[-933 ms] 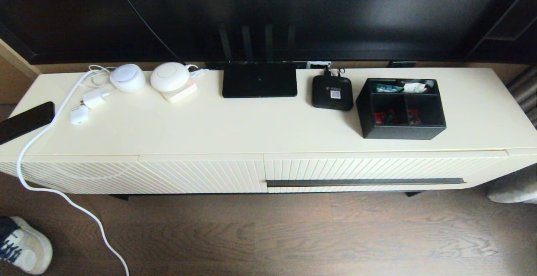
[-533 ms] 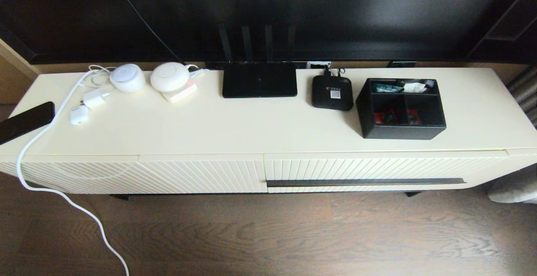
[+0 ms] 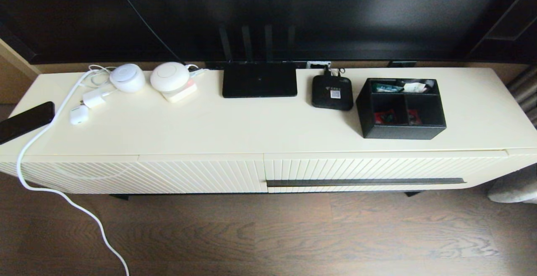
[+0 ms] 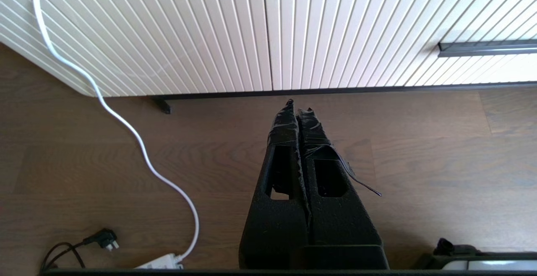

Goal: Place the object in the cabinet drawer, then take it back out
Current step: Open the drawer

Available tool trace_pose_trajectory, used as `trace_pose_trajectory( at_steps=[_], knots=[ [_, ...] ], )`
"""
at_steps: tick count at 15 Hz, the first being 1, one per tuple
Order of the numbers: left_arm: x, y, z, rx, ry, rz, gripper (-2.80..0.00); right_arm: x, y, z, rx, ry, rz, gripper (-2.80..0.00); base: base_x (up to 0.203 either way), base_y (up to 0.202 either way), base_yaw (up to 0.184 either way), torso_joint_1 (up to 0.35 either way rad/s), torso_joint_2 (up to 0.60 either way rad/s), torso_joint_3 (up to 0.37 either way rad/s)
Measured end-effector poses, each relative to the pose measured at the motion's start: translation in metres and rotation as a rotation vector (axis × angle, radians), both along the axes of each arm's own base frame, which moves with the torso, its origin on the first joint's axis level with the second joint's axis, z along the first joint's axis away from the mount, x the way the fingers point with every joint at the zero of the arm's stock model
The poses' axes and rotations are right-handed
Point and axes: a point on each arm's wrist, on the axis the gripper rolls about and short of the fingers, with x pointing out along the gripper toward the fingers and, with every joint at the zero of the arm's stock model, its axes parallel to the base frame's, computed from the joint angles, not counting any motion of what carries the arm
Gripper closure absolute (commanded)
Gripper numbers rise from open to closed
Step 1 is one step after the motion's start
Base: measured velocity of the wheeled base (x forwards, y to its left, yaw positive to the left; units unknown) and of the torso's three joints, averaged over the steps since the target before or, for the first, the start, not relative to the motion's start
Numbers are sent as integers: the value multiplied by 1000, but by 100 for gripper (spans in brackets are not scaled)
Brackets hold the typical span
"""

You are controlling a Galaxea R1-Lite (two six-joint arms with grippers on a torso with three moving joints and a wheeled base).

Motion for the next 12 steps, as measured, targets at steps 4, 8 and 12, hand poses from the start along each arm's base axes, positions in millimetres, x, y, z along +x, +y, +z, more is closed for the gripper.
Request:
trace_pose_trajectory(
  at_steps=[4,8,12],
  knots=[
    [0,0,0,0,0,0,0,-10,0,56,-58,61,24,0,0,0,0,0,0,0],
    [0,0,0,0,0,0,0,19,1,117,-202,146,37,0,0,0,0,0,0,0],
    [0,0,0,0,0,-1,0,91,3,145,-379,337,102,0,0,0,0,0,0,0]
  ],
)
